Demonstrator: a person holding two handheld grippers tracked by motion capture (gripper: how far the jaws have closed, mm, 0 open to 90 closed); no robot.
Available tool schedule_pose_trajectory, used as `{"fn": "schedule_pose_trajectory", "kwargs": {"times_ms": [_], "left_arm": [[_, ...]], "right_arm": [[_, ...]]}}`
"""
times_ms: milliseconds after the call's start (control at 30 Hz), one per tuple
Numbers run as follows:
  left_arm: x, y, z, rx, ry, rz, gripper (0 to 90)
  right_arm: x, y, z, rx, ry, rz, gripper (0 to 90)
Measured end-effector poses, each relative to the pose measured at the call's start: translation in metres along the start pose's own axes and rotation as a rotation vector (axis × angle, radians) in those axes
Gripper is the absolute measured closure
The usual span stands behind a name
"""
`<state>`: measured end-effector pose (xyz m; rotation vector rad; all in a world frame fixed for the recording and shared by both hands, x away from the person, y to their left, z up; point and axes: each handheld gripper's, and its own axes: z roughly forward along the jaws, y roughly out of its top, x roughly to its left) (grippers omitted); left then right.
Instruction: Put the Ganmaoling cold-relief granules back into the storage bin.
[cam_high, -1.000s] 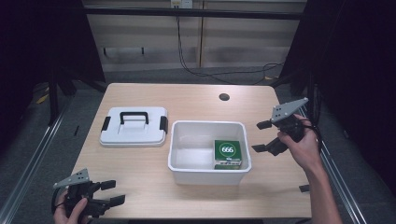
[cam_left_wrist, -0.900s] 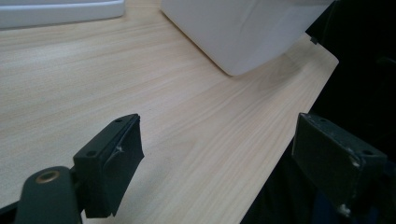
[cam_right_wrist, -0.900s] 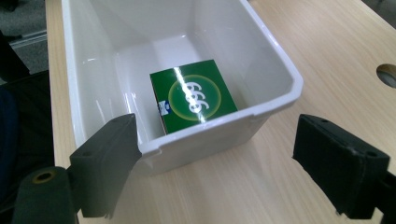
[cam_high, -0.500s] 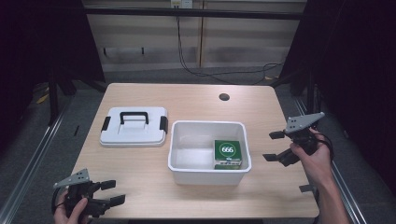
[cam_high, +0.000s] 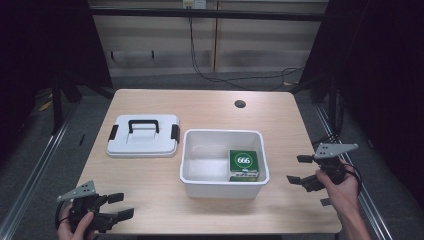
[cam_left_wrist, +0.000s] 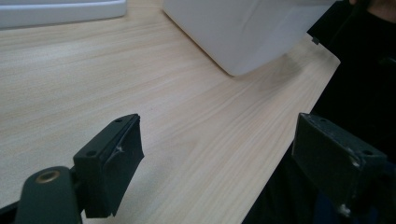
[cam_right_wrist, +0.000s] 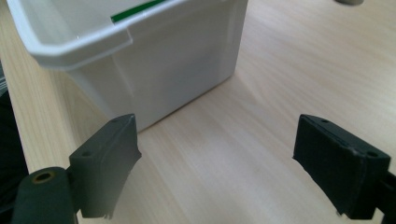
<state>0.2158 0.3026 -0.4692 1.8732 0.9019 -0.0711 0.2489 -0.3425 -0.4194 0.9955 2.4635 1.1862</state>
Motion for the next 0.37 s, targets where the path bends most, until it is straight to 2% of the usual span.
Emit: {"fn": "schedule_pose_trajectory", "kwargs": {"times_ms": [67, 133, 267, 367], "left_arm": [[0.0, 0.0, 0.0, 0.0, 0.001, 0.001, 16.0], [0.0, 0.0, 0.0, 0.005, -0.001, 0.007, 16.0], [0.001, 0.0, -0.001, -0.006, -0.003, -0.003, 16.0], [0.0, 0.0, -0.001, -0.007, -0.005, 0.0, 16.0]], "right_arm": [[0.001, -0.011, 0.0, -0.017, -0.017, 0.011, 13.6], [-0.001, -0.019, 0.001, -0.001, -0.016, 0.032, 13.6], [-0.007, -0.036, 0.004, -0.016, -0.06, 0.078, 13.0], [-0.01, -0.045, 0.009, 0.007, -0.056, 0.09, 12.9]]}}
